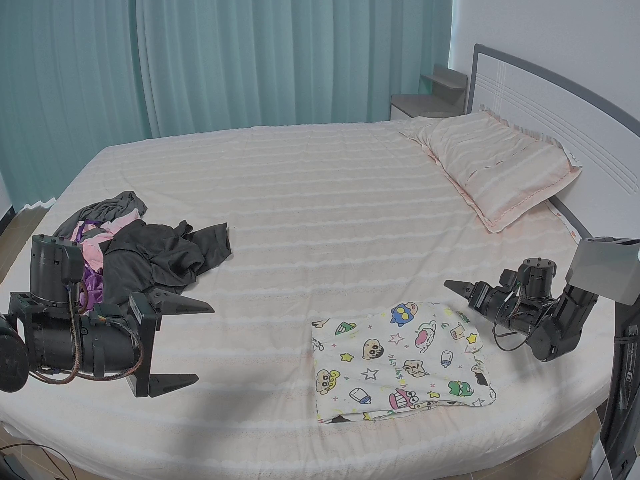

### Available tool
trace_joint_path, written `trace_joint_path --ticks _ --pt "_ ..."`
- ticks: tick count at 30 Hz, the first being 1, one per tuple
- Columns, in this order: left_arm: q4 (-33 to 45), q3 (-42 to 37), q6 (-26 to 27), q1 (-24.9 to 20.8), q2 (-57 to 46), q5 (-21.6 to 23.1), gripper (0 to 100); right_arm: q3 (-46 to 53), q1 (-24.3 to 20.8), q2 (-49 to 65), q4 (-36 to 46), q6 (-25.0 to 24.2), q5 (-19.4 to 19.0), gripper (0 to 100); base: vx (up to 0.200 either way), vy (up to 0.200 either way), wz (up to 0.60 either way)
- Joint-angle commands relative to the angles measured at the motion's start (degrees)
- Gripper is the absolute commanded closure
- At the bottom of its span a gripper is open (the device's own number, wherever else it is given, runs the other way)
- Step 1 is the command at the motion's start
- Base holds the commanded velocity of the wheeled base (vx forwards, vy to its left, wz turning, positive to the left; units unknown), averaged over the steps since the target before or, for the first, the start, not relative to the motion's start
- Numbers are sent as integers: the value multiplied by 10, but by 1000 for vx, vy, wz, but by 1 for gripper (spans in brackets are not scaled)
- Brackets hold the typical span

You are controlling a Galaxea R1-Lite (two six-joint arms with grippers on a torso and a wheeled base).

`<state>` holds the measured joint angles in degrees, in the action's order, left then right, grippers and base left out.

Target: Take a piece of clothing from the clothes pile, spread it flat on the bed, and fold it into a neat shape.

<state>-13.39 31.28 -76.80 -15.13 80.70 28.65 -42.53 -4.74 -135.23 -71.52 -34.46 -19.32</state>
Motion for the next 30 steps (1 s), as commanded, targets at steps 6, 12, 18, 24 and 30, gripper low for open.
trace_joint_path --ticks 6,12,18,24,30 --pt "0 0 0 0 1 0 0 23 -35 5 -1 3 2 0 0 0 0" --pt "0 0 0 0 1 -1 0 28 -45 -11 0 5 2 0 0 0 0" --pt "-1 0 0 0 2 0 0 26 -42 -19 0 5 -2 0 0 0 0" --pt "-1 0 0 0 2 -1 0 30 -47 -25 -1 3 -17 0 0 0 0" --pt "0 0 0 0 2 -1 0 22 -45 -31 0 -17 -30 100 0 0 0"
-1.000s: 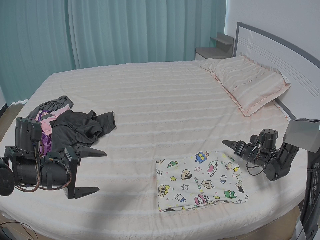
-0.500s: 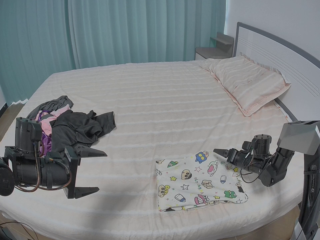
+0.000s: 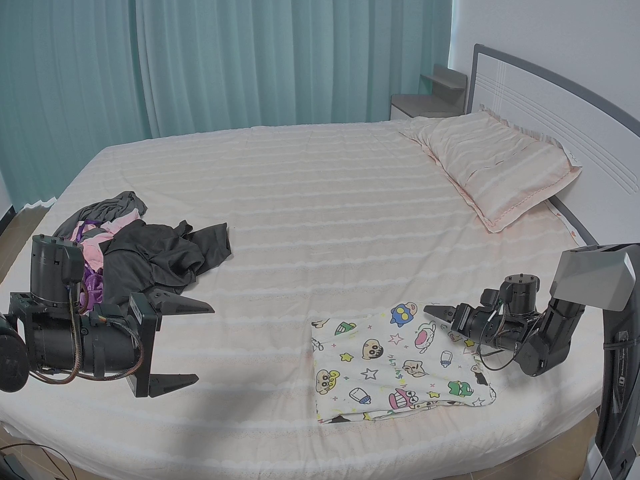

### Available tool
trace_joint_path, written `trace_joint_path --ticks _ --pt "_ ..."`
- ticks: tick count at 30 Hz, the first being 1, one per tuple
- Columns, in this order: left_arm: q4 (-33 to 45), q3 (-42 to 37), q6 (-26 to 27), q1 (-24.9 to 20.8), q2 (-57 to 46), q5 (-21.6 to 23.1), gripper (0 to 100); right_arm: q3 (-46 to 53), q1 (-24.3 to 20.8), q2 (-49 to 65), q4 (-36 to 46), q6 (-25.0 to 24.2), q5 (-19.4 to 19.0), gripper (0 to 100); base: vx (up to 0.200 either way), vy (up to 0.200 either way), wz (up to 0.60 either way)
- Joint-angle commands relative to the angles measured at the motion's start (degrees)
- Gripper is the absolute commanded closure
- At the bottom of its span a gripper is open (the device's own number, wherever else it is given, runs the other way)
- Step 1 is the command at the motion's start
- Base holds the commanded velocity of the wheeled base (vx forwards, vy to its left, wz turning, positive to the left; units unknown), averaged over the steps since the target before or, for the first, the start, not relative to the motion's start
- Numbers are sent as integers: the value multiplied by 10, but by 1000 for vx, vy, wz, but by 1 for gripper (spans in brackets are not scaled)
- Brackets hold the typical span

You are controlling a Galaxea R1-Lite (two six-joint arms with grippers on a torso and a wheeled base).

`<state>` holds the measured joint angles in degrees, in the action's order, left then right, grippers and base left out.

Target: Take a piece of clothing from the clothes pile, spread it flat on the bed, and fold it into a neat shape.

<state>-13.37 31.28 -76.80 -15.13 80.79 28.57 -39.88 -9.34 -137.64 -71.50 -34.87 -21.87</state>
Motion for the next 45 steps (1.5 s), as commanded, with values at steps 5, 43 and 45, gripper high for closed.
trace_joint_path --ticks 5,43,45 --pt "0 0 0 0 1 0 0 -7 8 -6 -1 -50 -27 100 0 0 0" --pt "0 0 0 0 -1 0 0 9 93 5 -1 -46 -30 100 0 0 0" --pt "0 0 0 0 -1 0 0 8 93 4 0 -45 -30 100 0 0 0"
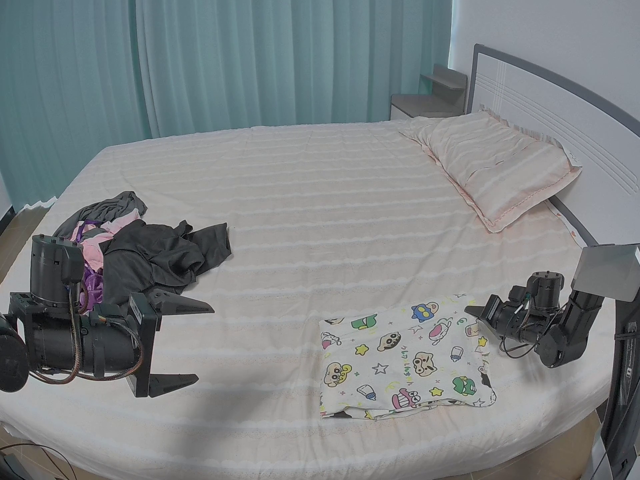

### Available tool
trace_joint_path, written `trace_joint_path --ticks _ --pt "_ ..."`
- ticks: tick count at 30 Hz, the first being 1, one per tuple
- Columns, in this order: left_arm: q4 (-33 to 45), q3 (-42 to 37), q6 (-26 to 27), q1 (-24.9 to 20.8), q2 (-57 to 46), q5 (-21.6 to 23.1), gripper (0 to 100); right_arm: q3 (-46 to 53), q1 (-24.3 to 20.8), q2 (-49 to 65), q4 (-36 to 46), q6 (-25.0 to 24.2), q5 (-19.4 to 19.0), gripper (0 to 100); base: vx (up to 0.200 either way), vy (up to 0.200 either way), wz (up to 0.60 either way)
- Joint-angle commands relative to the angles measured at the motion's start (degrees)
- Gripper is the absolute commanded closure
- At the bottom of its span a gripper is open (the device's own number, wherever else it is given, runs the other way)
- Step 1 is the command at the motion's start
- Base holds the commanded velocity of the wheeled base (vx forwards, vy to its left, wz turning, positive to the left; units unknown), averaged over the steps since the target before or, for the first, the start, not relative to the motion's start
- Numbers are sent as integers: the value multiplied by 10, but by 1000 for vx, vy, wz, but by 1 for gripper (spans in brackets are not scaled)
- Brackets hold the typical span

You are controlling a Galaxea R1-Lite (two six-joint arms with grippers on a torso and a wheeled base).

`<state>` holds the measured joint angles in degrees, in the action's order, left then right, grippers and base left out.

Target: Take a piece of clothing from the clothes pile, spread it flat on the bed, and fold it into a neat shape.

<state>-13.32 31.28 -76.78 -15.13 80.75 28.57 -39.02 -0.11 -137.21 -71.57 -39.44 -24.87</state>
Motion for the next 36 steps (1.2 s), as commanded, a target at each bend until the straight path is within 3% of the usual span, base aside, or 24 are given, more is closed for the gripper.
trace_joint_path --ticks 1,4,5,11,14,17,20,23,29,35,36 --pt "-1 0 0 0 0 0 0 -2 1 -1 2 1 0 100 0 0 0" --pt "0 0 0 0 0 0 0 -2 2 1 10 1 1 100 0 0 0" --pt "0 0 0 0 0 0 0 -2 2 1 10 1 1 0 0 0 0" --pt "-1 0 0 0 3 0 0 -5 11 4 15 1 1 0 0 0 0" --pt "-3 1 -1 0 5 0 0 -13 35 47 17 -1 11 0 0 0 0" --pt "-3 1 0 1 9 1 0 -6 32 87 37 -1 25 0 0 0 0" --pt "-3 -2 0 1 13 0 0 56 12 149 69 -5 57 0 0 0 0" --pt "-3 -2 0 1 13 0 0 112 2 167 64 -4 58 0 0 0 0" --pt "-15 -6 -1 1 23 1 0 280 -31 158 -30 1 55 0 0 0 0" --pt "-24 -10 -1 1 25 1 0 350 -41 89 -159 19 38 0 0 0 0" --pt "-25 -11 -1 1 26 1 0 362 -44 56 -184 46 36 0 0 0 0"
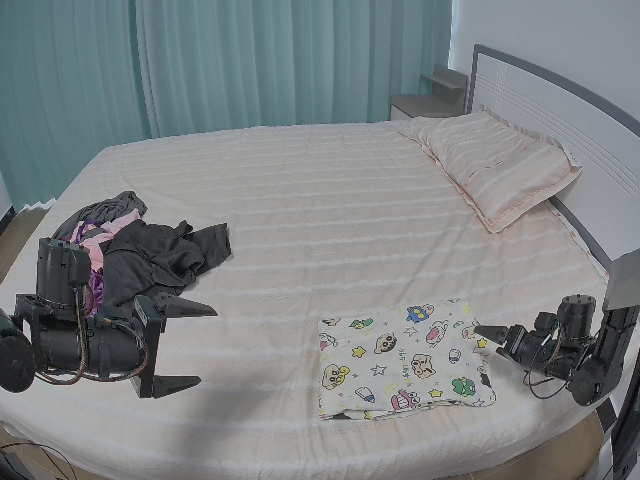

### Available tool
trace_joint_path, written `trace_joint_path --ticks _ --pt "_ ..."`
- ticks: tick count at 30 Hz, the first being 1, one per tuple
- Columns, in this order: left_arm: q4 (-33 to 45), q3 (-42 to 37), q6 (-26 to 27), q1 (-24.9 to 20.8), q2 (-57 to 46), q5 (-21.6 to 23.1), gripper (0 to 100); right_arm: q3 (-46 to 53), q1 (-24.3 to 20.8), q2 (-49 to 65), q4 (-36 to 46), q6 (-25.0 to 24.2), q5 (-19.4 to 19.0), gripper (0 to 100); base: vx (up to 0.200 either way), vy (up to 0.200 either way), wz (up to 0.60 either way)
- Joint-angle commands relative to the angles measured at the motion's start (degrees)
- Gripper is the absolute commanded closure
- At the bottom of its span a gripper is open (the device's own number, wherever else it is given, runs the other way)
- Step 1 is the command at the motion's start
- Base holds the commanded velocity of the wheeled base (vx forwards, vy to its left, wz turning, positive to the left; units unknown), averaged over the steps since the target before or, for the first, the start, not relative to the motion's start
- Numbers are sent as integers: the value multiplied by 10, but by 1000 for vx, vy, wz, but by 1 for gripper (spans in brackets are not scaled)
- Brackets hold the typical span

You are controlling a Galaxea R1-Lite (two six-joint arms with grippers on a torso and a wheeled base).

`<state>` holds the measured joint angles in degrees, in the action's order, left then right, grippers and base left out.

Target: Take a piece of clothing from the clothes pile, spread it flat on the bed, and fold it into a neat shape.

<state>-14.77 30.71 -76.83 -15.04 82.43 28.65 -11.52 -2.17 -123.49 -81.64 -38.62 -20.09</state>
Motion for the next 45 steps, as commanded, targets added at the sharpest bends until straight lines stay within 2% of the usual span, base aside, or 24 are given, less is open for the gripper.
trace_joint_path --ticks 1,3,13,14,21,31,37,45 --pt "-10 -6 -1 0 9 0 0 87 -23 -81 -84 38 -12 0 0 0 0" --pt "-11 -5 -1 0 12 0 0 93 -25 -99 -82 77 -17 0 0 0 0" --pt "-12 -5 -1 0 17 0 0 106 -22 -92 -83 77 -38 0 0 0 0" --pt "-12 -5 -1 0 17 0 0 106 -22 -91 -83 77 -38 100 0 0 0" --pt "-12 -5 -1 0 17 0 0 109 -15 -91 -83 79 -37 100 0 0 0" --pt "-12 -5 -1 0 17 -1 0 115 23 -68 -67 101 -38 100 0 0 0" --pt "-12 -5 -1 0 17 -1 0 115 30 -47 31 184 -42 100 0 0 0" --pt "-12 -5 -1 0 17 -1 0 115 38 -46 39 195 -46 100 0 0 0"
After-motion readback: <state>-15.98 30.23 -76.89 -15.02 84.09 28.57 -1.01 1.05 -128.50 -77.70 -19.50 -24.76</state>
